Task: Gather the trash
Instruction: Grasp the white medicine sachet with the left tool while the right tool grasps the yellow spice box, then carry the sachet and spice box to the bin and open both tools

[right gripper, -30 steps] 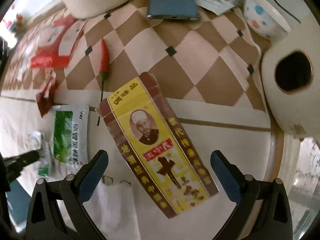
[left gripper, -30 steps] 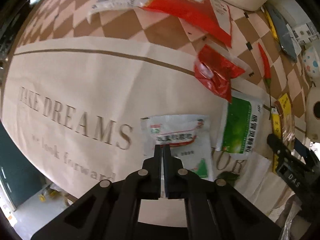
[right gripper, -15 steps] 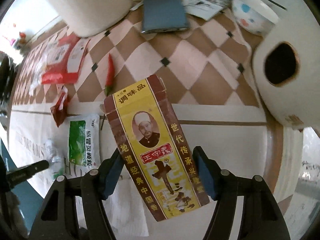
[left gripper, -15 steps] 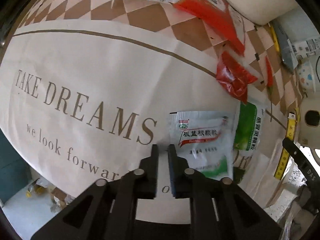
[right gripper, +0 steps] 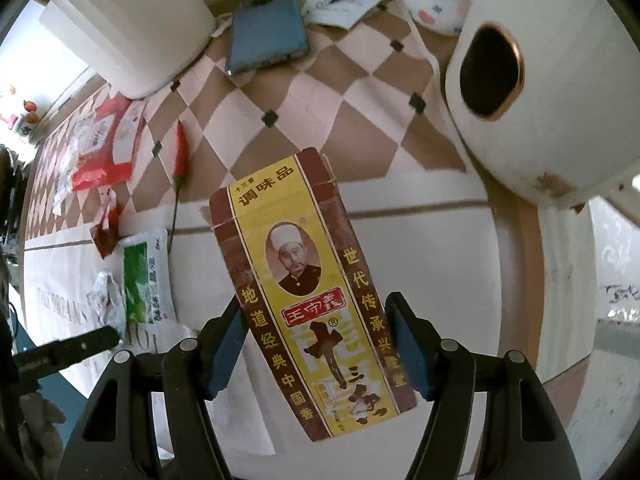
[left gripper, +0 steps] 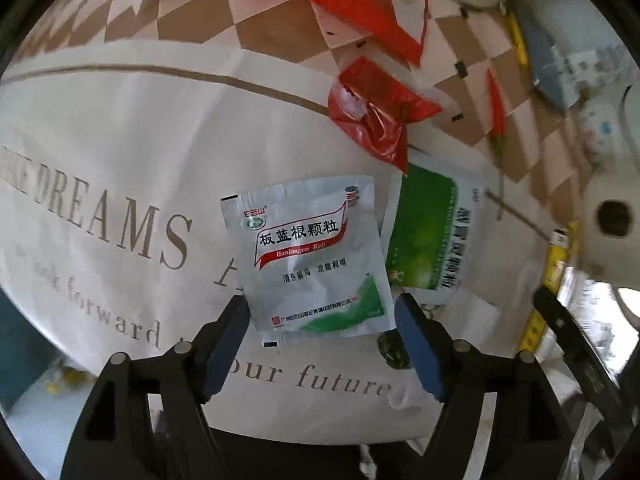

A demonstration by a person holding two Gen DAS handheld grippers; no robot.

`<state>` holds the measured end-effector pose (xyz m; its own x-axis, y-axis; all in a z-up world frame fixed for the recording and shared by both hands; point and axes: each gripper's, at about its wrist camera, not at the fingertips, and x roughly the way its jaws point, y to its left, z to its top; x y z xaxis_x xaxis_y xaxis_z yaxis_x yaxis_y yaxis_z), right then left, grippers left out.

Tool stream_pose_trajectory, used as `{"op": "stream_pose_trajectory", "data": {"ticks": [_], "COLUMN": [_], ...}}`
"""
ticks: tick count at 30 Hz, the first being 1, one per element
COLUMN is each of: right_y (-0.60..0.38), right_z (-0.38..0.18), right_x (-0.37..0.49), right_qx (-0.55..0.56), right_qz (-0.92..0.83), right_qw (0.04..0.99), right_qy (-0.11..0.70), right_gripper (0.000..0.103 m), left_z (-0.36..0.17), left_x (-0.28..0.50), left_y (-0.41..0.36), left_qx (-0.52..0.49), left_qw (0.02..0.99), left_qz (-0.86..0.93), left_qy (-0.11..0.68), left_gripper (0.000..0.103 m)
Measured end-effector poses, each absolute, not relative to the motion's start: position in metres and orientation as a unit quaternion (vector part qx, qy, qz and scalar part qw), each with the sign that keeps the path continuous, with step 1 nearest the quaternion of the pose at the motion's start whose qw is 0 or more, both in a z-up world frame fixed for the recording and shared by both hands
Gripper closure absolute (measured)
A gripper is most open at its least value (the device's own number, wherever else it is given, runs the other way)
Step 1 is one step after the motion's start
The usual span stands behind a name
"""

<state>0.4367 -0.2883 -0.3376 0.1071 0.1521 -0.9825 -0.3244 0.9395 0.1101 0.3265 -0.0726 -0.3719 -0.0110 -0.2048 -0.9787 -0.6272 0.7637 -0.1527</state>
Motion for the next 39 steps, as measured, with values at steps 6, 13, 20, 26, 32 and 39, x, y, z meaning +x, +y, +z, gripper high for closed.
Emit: {"op": "stream_pose_trajectory", "data": {"ticks": [6, 13, 20, 26, 32, 39], "right_y": [-0.288, -0.288, -0.288, -0.271, -0.246, -0.195], "right_z": [-0.347, -0.347, -0.329, -0.306, -0.285, -0.259], "right_x": [0.429, 0.423, 0.421, 0.417, 0.409, 0.375], "right_qx": [-0.064, -0.063, -0.060, -0.058, -0.063, -0.088], "right_qz": [0.159, 0.160, 0.174, 0.198, 0.228, 0.278], "right_qw": [0.740, 0.744, 0.752, 0.759, 0.763, 0.759], "right_qy": [0.651, 0.646, 0.632, 0.617, 0.601, 0.582], "right_gripper": [0.033, 0.034, 0.034, 0.035, 0.035, 0.035], "left_z": [-0.364, -0.343, -0.302, -0.256, -0.215, -0.190], "left_x": [0.338, 0.315, 0.314, 0.290, 0.243, 0.186], "left_y": [-0.101, -0.074, -0.022, -0.009, 0.000, 0.034], "left_qx": [-0.203, -0.177, -0.180, -0.170, -0.164, -0.177], "left_qw": [0.659, 0.687, 0.719, 0.753, 0.774, 0.779], "left_qz": [0.205, 0.208, 0.235, 0.265, 0.303, 0.342], "left_qy": [0.695, 0.674, 0.628, 0.577, 0.531, 0.495], "left_gripper": [0.076, 0.103, 0.103, 0.103, 0.103, 0.103]}}
